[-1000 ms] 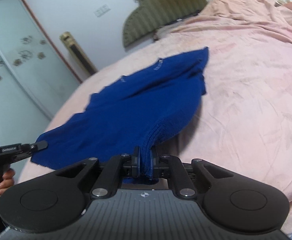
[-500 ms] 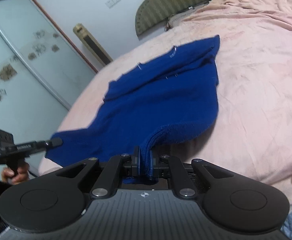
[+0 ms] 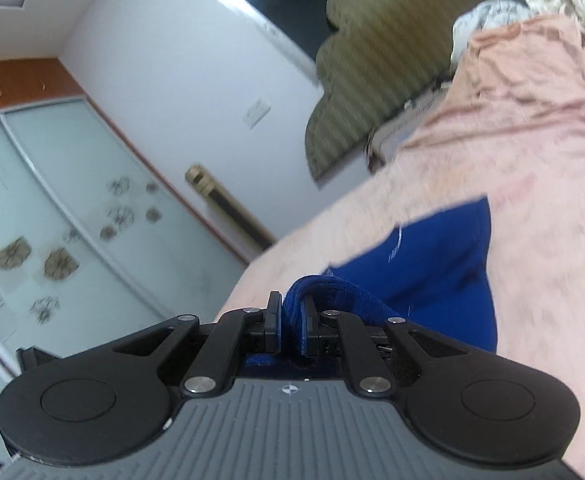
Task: Fold small clothes
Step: 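Lift the hem with both grippers, fold it toward the collar, and open them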
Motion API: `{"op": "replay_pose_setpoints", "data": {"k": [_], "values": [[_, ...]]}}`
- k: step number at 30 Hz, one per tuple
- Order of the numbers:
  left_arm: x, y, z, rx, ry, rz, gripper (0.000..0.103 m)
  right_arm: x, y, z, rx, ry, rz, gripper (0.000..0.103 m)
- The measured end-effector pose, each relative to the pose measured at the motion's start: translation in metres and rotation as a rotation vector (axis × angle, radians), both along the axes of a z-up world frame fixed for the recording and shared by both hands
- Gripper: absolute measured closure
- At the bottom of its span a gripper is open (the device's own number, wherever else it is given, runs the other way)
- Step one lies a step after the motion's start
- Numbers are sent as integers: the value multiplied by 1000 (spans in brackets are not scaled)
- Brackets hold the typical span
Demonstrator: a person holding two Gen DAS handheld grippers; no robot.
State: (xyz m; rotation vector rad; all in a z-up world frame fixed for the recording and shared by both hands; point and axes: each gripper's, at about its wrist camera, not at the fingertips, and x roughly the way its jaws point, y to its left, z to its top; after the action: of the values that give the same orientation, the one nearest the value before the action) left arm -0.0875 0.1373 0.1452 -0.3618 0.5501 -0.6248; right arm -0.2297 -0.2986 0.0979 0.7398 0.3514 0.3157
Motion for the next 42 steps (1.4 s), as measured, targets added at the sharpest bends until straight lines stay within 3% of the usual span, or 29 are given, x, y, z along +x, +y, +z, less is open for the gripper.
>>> {"op": "replay_pose_setpoints", "data": {"k": [5, 11, 17, 24, 25, 28, 30, 31, 33, 34, 36, 38, 42], "values": [[56, -21, -4, 41, 1, 10, 95, 52, -16, -2, 36, -1, -49, 90], [147, -48, -37, 93, 105, 46, 95, 122, -37, -27, 89, 49, -105, 90], [228, -62, -93, 151, 234, 129, 95, 201, -54, -66, 103, 159, -158, 90], [269, -73, -136, 228, 294, 188, 93, 280, -61, -118, 109, 304, -187, 90], [272, -74, -138, 234, 304, 192, 90, 288, -60, -124, 104, 323, -185, 90], [281, -70, -140, 200, 344, 179, 82, 309, -59, -138, 89, 372, -190, 74], [283, -61, -139, 165, 359, 189, 74, 315, -62, -143, 102, 369, -198, 44], [285, -57, -139, 153, 364, 198, 70, 314, -64, -143, 117, 351, -210, 40], [285, -47, -136, 168, 347, 261, 45, 309, -68, -136, 106, 327, -264, 32], [282, -39, -134, 183, 322, 308, 24, 304, -72, -131, 88, 308, -289, 32], [276, -23, -128, 192, 267, 375, 20, 296, -75, -123, 50, 286, -330, 31], [272, -8, -125, 190, 265, 374, 20, 288, -76, -115, 13, 270, -344, 31], [257, 9, -125, 226, 270, 360, 20, 281, -58, -104, -117, 270, -265, 26]]}}
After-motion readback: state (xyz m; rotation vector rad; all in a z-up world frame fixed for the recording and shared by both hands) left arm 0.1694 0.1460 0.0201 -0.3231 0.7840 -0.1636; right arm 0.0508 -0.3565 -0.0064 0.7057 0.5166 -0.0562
